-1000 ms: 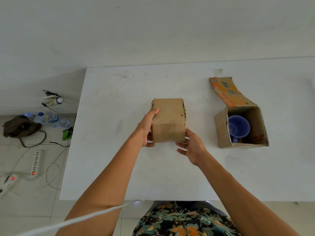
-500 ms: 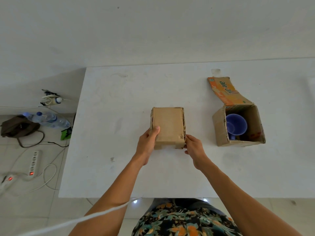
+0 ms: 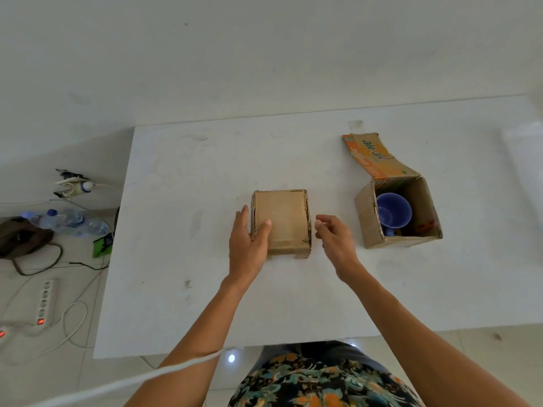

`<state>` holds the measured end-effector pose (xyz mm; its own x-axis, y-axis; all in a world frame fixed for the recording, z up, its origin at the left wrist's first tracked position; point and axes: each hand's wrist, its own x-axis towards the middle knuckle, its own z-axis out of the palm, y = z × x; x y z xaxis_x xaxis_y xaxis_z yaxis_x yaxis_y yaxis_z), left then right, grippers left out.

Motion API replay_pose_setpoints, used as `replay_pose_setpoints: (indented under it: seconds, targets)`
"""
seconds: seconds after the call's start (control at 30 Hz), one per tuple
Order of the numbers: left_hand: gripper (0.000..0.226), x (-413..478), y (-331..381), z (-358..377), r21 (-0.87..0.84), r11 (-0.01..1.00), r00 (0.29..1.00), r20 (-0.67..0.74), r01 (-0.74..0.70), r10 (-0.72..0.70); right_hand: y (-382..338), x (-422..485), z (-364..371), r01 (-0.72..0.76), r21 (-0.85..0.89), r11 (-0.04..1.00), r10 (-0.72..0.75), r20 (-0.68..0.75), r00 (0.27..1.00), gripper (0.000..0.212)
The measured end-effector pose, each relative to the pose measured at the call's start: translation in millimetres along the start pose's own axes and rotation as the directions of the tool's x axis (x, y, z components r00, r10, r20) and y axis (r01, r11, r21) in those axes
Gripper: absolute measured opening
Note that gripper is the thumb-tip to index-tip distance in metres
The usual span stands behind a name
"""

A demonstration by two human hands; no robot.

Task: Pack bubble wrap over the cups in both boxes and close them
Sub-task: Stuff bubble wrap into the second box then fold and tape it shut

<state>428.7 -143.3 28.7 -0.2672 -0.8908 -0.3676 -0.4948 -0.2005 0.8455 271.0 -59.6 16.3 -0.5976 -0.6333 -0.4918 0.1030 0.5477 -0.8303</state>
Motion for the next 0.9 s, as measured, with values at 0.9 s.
replay_pose_setpoints:
  seconds: [0.9]
  targets:
    - [0.047,-76.6,119.9,215.5,0.295,0.862,0.896,-0.037,-0.413,0.442,-0.4,6.3,-256.6,0.407,-0.151,0.901,-0.405,0.044,0.913,0.011]
